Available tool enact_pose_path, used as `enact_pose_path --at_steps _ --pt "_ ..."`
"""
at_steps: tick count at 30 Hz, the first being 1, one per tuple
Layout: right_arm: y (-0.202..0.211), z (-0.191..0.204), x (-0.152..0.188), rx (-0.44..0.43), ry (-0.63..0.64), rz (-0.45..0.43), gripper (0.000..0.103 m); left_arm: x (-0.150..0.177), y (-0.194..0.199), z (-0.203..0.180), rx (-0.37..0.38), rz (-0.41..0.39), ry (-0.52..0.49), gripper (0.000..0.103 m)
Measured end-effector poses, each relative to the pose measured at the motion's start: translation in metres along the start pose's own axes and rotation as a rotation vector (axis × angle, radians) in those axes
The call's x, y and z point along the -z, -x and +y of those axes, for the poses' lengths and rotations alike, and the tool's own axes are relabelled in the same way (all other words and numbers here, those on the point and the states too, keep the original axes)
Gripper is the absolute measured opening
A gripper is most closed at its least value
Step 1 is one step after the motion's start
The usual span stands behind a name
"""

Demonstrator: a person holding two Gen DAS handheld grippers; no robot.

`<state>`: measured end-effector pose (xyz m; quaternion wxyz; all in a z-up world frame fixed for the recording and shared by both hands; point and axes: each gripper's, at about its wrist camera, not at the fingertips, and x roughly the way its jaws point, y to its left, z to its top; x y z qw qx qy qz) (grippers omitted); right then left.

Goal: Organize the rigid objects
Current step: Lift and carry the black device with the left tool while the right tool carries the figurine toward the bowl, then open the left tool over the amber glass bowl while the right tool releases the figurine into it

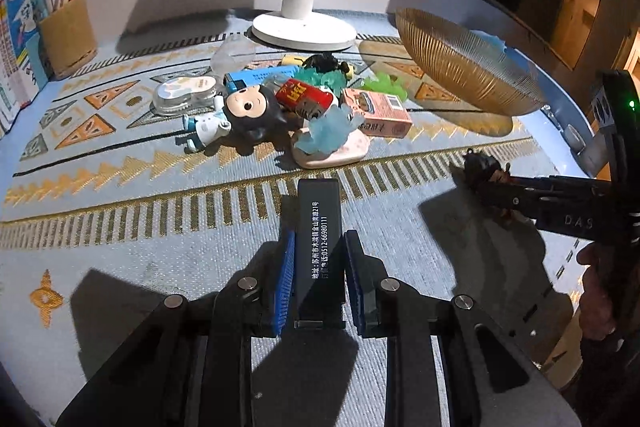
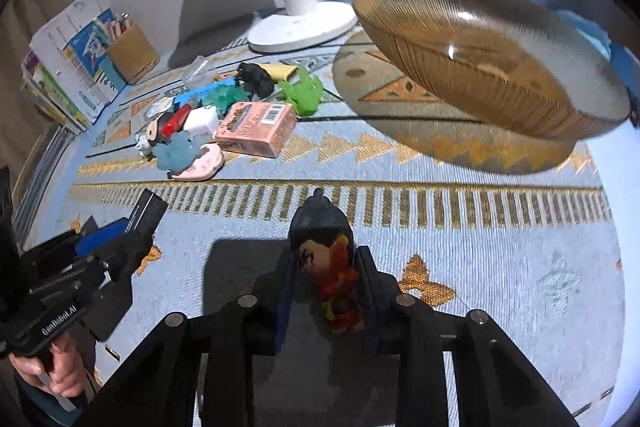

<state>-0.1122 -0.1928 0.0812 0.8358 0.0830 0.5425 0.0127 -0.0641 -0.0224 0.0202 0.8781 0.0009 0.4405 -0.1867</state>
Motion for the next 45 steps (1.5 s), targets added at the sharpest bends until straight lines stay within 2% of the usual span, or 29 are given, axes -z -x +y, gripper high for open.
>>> enact_pose_path --at_steps 1,2,3,5,7,8,9,14,18,22,25,27,29,32,38,39,40,41,43,44,45 --pt "0.001 -0.001 0.0 -0.021 -0.008 -0.004 0.041 0.001 -0.001 0.0 -0.002 0.006 -0.002 0.021" --pt "0.001 -0.001 -0.001 -0.024 -0.014 -0.006 0.054 0.001 -0.003 0.0 -0.004 0.009 -0.004 0.021" --pt "0.001 0.0 -0.001 -0.002 -0.014 -0.016 0.061 0.001 -0.004 -0.002 -0.008 0.008 -0.008 0.021" --pt "0.0 0.002 0.001 0.04 0.007 -0.016 0.061 0.0 -0.005 -0.003 -0.012 0.01 -0.014 0.021" --pt "0.001 0.009 0.005 0.084 0.045 -0.025 0.052 -0.001 -0.006 -0.004 -0.018 0.011 -0.016 0.021" --pt "0.002 0.014 0.007 0.11 0.073 -0.026 0.034 -0.001 -0.005 -0.005 -0.019 0.011 -0.019 0.021" --pt "0.003 0.016 0.009 0.109 0.086 -0.027 0.026 -0.001 -0.006 -0.006 -0.015 0.011 -0.02 0.021" --pt "0.027 0.017 0.006 0.057 0.072 -0.093 0.026 -0.016 0.015 -0.027 0.004 -0.052 -0.077 0.021" --pt "0.094 -0.003 -0.022 0.115 0.05 -0.275 0.026 -0.057 0.048 -0.058 0.049 -0.168 -0.153 0.021" --pt "0.139 -0.036 -0.055 0.196 -0.026 -0.369 0.026 -0.114 0.055 -0.099 0.118 -0.239 -0.215 0.021" --pt "0.134 -0.063 -0.079 0.208 -0.089 -0.33 0.026 -0.155 0.031 -0.131 0.183 -0.225 -0.235 0.021" --pt "0.117 -0.081 -0.09 0.196 -0.122 -0.262 0.026 -0.172 -0.002 -0.148 0.208 -0.156 -0.231 0.021" --pt "0.101 -0.097 -0.093 0.19 -0.143 -0.198 0.026 -0.18 -0.038 -0.16 0.221 -0.073 -0.21 0.021" --pt "0.075 -0.114 -0.098 0.201 -0.15 -0.11 0.026 -0.181 -0.076 -0.167 0.225 0.006 -0.183 0.021" --pt "0.05 -0.132 -0.098 0.21 -0.156 -0.019 0.026 -0.18 -0.109 -0.181 0.207 0.083 -0.188 0.021" --pt "0.047 -0.135 -0.097 0.216 -0.16 -0.001 0.026 -0.181 -0.113 -0.181 0.206 0.088 -0.183 0.023" --pt "0.046 -0.137 -0.097 0.213 -0.167 0.01 0.026 -0.181 -0.114 -0.18 0.218 0.091 -0.178 0.029" --pt "0.047 -0.138 -0.098 0.202 -0.175 0.009 0.027 -0.183 -0.113 -0.179 0.224 0.088 -0.171 0.043" --pt "0.056 -0.141 -0.098 0.196 -0.198 -0.021 0.031 -0.187 -0.104 -0.172 0.221 0.052 -0.147 0.057" --pt "0.062 -0.142 -0.097 0.205 -0.207 -0.042 0.039 -0.189 -0.093 -0.168 0.213 0.016 -0.139 0.067" --pt "0.073 -0.142 -0.096 0.214 -0.213 -0.079 0.048 -0.19 -0.083 -0.164 0.212 -0.014 -0.135 0.073"
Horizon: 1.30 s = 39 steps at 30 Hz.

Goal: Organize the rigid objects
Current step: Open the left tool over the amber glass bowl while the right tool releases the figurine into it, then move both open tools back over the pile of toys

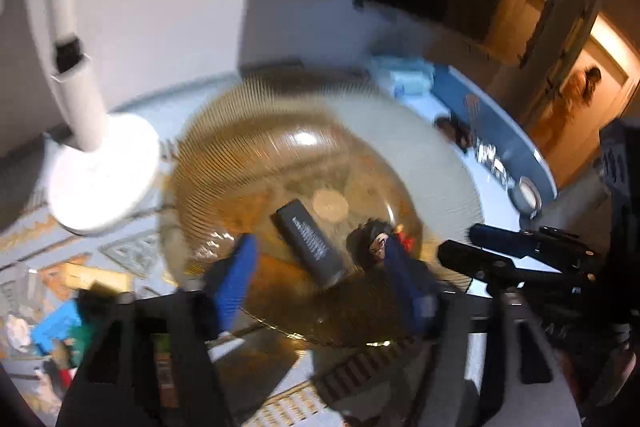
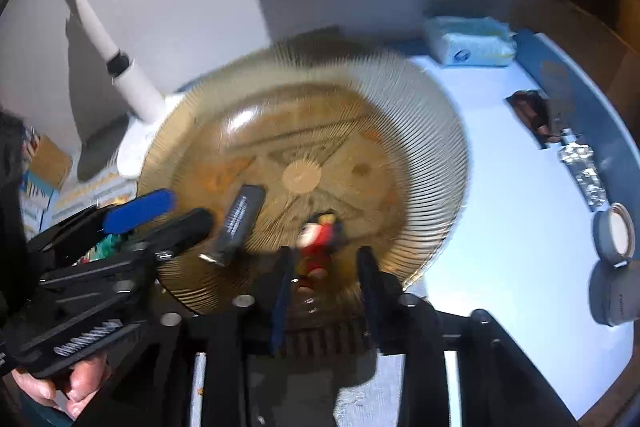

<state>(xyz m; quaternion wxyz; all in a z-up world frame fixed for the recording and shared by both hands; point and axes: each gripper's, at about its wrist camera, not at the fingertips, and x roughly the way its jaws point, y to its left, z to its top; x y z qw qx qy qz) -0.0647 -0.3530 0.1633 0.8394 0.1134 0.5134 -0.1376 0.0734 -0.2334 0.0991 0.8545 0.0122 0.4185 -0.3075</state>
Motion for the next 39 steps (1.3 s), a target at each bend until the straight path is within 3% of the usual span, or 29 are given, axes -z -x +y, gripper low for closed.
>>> enact_pose_path --at_steps 8,17,23,25,28,32,35,39 --pt "0.058 0.02 0.008 -0.059 0.017 -0.138 0.053 0.009 0.111 0.027 -0.047 -0.208 0.012 0.073" --pt "0.127 0.099 0.022 -0.196 0.158 -0.276 0.055 0.041 0.266 0.071 -0.175 -0.463 0.084 0.073" --pt "0.141 0.155 0.042 -0.278 0.243 -0.354 0.059 0.08 0.31 0.109 -0.254 -0.515 0.162 0.073" --pt "0.128 0.171 0.048 -0.289 0.269 -0.326 0.059 0.094 0.307 0.124 -0.27 -0.502 0.173 0.073" --pt "0.097 0.188 0.056 -0.286 0.298 -0.25 0.059 0.113 0.283 0.15 -0.302 -0.418 0.173 0.073" --pt "0.045 0.198 0.068 -0.257 0.337 -0.135 0.059 0.135 0.214 0.191 -0.252 -0.179 0.118 0.073" --pt "0.001 0.194 0.075 -0.257 0.347 -0.021 0.059 0.146 0.172 0.211 -0.267 -0.068 0.111 0.073" --pt "-0.045 0.191 0.082 -0.252 0.362 0.08 0.059 0.153 0.133 0.219 -0.18 0.015 0.058 0.073"
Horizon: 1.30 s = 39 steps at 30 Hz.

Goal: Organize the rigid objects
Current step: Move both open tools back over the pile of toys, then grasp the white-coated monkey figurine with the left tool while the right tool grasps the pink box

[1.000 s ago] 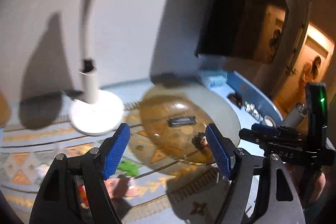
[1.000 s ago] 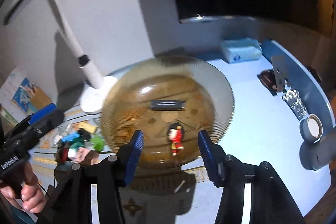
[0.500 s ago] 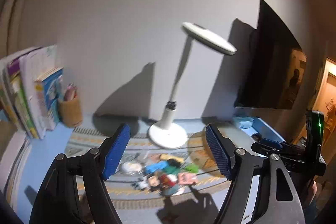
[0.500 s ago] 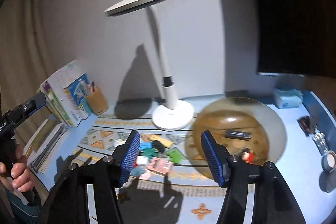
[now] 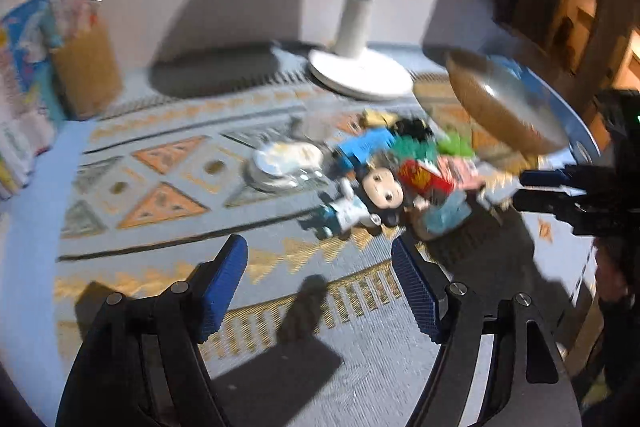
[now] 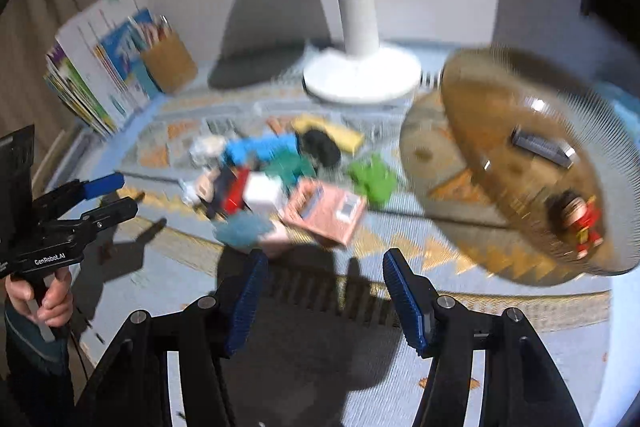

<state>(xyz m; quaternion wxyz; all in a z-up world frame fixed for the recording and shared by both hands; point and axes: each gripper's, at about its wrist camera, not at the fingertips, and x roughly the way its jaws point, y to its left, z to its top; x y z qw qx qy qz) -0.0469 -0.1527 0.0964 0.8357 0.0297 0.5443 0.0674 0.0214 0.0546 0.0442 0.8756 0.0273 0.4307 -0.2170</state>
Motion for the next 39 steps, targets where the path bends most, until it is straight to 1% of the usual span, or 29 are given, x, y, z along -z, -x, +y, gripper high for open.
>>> enact_pose_path --at_steps 1,4,8,10,13,17,19,21,23,25,28,31,33,36,39 --pt "-0.007 -0.001 0.0 -0.001 0.01 0.014 0.059 0.0 -0.007 -0.002 0.016 0.016 -0.026 0.073" --pt "-0.025 -0.004 0.0 -0.007 0.038 0.049 0.059 -0.001 -0.029 -0.011 0.008 0.067 -0.124 0.073" --pt "-0.04 -0.006 -0.009 0.021 0.076 0.06 0.058 -0.006 -0.05 -0.013 0.006 0.126 -0.186 0.073" --pt "-0.045 -0.006 -0.015 0.02 0.106 0.052 0.058 -0.009 -0.053 -0.014 0.003 0.118 -0.218 0.073" --pt "-0.052 -0.005 -0.026 0.008 0.146 0.05 0.058 -0.015 -0.059 -0.015 0.016 0.132 -0.235 0.073" --pt "-0.062 0.002 -0.037 0.003 0.213 0.029 0.058 -0.022 -0.067 -0.02 0.051 0.132 -0.278 0.072" --pt "-0.067 0.007 -0.041 0.015 0.251 0.024 0.058 -0.023 -0.068 -0.024 0.071 0.131 -0.285 0.069" --pt "-0.07 0.008 -0.044 0.012 0.272 0.019 0.058 -0.025 -0.069 -0.029 0.107 0.127 -0.289 0.061" --pt "-0.071 0.008 -0.046 0.006 0.274 0.017 0.058 -0.025 -0.069 -0.034 0.1 0.121 -0.293 0.057" --pt "-0.071 0.009 -0.046 0.007 0.275 0.015 0.058 -0.024 -0.068 -0.035 0.093 0.115 -0.285 0.057" --pt "-0.069 0.011 -0.045 0.002 0.279 0.01 0.054 -0.021 -0.064 -0.031 0.087 0.108 -0.237 0.057" --pt "-0.061 0.015 -0.037 -0.008 0.271 0.003 0.049 -0.015 -0.049 -0.027 0.072 0.079 -0.177 0.057" --pt "-0.053 0.02 -0.028 -0.003 0.26 0.003 0.048 -0.01 -0.035 -0.023 0.05 0.051 -0.128 0.057" --pt "-0.043 0.027 -0.01 0.003 0.23 0.018 0.047 0.001 -0.018 -0.018 -0.009 0.017 -0.068 0.056" --pt "-0.034 0.029 0.012 0.045 0.175 0.04 0.045 0.014 -0.008 -0.016 -0.057 -0.013 -0.024 0.056"
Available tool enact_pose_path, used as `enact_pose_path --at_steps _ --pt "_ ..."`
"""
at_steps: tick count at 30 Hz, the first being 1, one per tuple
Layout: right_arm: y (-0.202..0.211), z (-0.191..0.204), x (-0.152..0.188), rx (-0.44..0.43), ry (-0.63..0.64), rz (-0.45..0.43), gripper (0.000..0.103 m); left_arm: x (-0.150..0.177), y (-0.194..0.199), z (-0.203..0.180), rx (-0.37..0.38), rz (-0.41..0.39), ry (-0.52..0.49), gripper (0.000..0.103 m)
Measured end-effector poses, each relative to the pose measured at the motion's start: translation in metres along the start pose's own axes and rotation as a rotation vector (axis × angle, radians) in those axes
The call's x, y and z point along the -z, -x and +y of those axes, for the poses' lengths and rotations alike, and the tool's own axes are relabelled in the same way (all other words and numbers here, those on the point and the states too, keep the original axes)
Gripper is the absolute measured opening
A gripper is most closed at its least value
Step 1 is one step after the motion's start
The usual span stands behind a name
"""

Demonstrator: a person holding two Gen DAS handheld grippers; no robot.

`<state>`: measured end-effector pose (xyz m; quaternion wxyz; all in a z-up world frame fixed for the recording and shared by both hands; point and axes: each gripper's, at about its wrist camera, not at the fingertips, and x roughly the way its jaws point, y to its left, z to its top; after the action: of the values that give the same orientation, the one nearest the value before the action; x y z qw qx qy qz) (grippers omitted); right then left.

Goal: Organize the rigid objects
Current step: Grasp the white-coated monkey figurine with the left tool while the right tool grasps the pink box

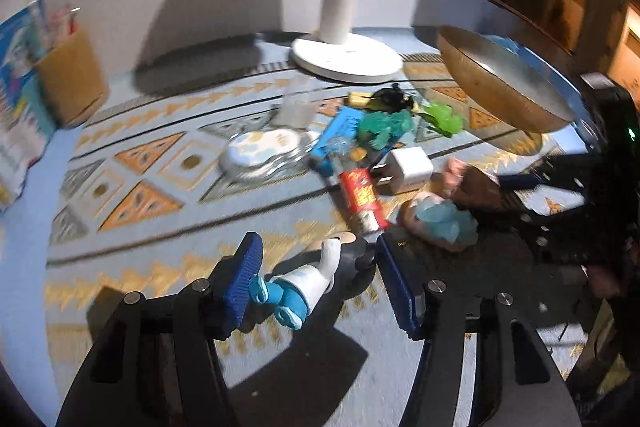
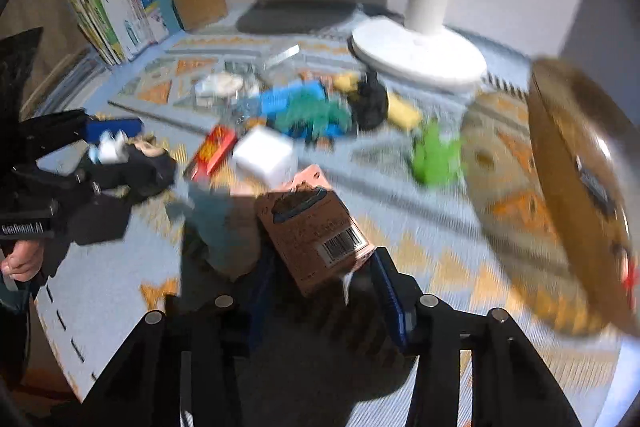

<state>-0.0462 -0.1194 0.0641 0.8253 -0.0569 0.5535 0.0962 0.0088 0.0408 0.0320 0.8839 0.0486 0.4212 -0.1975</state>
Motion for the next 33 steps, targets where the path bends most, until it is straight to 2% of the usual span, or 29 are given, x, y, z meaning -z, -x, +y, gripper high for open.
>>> enact_pose_path --at_steps 2,6,7,9,12,15,17,18,20,23,28,31,33 --pt "0.01 -0.001 0.012 0.02 -0.056 -0.011 0.045 0.007 0.003 0.002 -0.012 -0.015 0.03 0.056" --pt "0.027 -0.008 0.037 0.157 -0.201 -0.027 0.045 0.014 0.005 0.002 -0.025 -0.031 0.089 0.056" --pt "0.028 -0.009 0.041 0.169 -0.228 -0.02 0.045 0.016 0.005 0.0 -0.037 -0.034 0.092 0.056" --pt "0.03 -0.008 0.047 0.121 -0.262 -0.004 0.045 0.019 0.006 -0.006 -0.051 -0.033 0.085 0.056" --pt "0.034 0.001 0.052 0.062 -0.22 0.015 0.047 0.026 0.006 -0.009 -0.04 -0.008 0.075 0.056" --pt "0.035 0.005 0.057 0.101 -0.151 0.017 0.063 0.034 0.005 -0.012 -0.039 0.024 0.054 0.057" --pt "0.035 0.003 0.06 0.123 -0.133 0.019 0.063 0.039 0.006 -0.013 -0.029 0.036 0.051 0.059" --pt "0.035 0.0 0.06 0.12 -0.129 0.023 0.063 0.04 0.006 -0.013 -0.017 0.044 0.053 0.066" --pt "0.033 -0.004 0.058 0.108 -0.123 0.022 0.063 0.044 0.004 -0.014 0.021 0.072 0.041 0.07" --pt "0.028 -0.009 0.048 0.101 -0.1 0.018 0.063 0.044 0.004 -0.019 -0.014 0.07 0.006 0.07" --pt "0.02 -0.009 0.034 0.077 -0.069 0.0 0.063 0.037 -0.001 -0.01 -0.032 0.055 0.021 0.072" --pt "0.017 -0.007 0.031 0.064 -0.055 -0.012 0.063 0.033 -0.005 -0.002 0.011 0.062 0.018 0.072" --pt "0.017 -0.004 0.032 0.067 -0.039 -0.019 0.061 0.034 -0.004 -0.005 0.045 0.083 -0.032 0.072"
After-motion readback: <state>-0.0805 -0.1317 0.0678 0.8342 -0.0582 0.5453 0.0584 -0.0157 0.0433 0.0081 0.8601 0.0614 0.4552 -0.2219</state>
